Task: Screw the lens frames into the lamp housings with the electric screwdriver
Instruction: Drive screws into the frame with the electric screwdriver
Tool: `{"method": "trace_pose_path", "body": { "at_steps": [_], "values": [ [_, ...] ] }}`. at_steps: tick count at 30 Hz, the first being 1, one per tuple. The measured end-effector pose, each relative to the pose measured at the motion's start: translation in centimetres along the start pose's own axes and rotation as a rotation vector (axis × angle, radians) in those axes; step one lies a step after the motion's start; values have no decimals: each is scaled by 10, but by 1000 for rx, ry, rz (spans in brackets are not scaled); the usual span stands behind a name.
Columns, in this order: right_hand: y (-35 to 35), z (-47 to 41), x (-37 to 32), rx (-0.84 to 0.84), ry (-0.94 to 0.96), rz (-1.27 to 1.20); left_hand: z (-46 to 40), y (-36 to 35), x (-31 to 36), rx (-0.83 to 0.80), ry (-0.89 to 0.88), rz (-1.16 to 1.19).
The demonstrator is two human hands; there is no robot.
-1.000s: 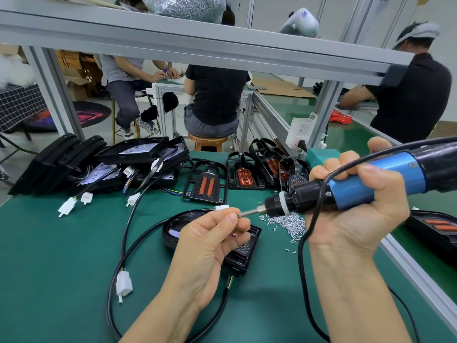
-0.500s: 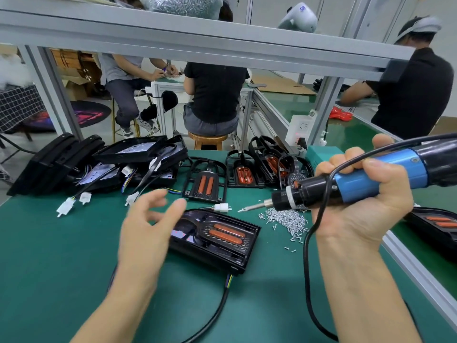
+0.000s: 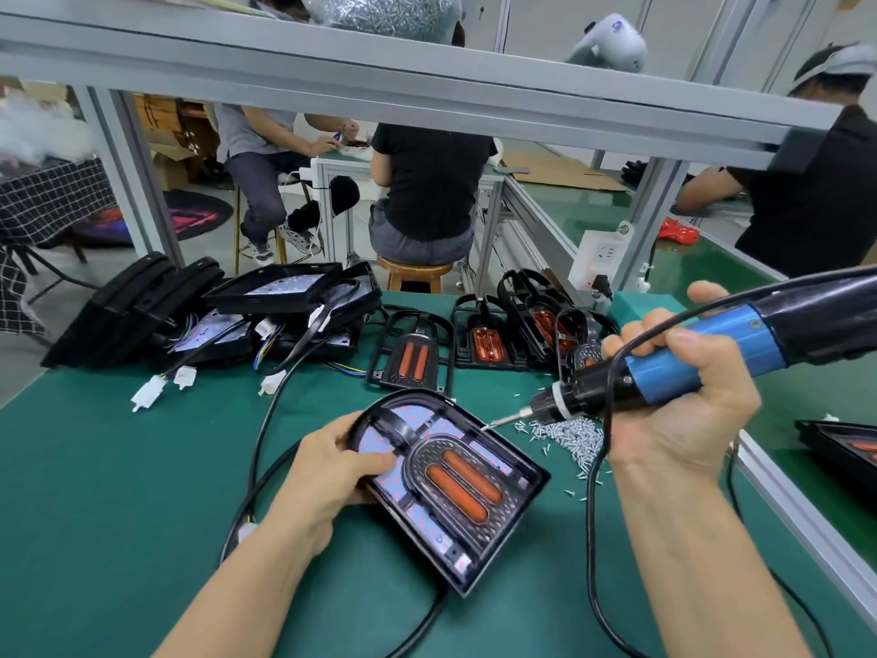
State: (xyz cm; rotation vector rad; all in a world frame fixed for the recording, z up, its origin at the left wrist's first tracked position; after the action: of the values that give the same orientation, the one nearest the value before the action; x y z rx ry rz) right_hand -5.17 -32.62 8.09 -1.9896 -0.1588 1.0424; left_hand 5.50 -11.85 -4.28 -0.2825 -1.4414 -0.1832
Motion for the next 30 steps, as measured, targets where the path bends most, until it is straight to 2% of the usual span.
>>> {"method": "trace_pose_path", "body": {
  "at_steps": [7,19,30],
  "values": [
    [4,-10,21,-1,-39,36,5,-19,2,-105,-95,7],
    [18,-18,47,44,-70,198,3,-24,3,-135,-145,50],
    [7,-18,58,-126,-73,364,-2,-24,-4,-169,-124,64]
  ]
}}
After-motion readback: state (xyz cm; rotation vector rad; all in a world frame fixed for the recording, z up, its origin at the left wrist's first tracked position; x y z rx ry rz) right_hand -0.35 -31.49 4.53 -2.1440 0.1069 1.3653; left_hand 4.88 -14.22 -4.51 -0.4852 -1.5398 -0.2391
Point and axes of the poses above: each hand's wrist, its own z-axis away from the middle knuckle, its own y-axis out of the back of the hand, x = y × z, the point moved 4 cm from there along -z, towards the middle knuckle, and after that the axes turned 13 degrees about -y, right-handed, at the moved point
